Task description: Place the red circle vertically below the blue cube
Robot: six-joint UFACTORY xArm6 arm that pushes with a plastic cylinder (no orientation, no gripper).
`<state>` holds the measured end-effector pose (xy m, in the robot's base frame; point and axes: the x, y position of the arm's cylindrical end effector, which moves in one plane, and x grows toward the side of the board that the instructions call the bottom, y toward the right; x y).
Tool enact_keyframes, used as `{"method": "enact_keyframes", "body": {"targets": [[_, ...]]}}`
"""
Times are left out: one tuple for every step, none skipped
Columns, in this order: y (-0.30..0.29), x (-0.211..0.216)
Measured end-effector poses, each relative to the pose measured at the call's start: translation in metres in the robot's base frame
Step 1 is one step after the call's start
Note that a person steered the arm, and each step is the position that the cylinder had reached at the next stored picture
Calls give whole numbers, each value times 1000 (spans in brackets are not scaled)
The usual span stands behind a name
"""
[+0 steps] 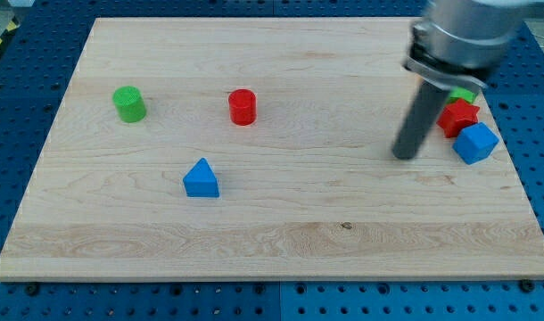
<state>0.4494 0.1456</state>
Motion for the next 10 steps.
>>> {"method": "enact_keyframes", "body": {"targets": [[-37, -61], [-119, -91], [-205, -84], [-229, -58], [-197, -28], [-133, -9], [-125, -8], [-171, -22], [-162, -50], [-127, -50]]}}
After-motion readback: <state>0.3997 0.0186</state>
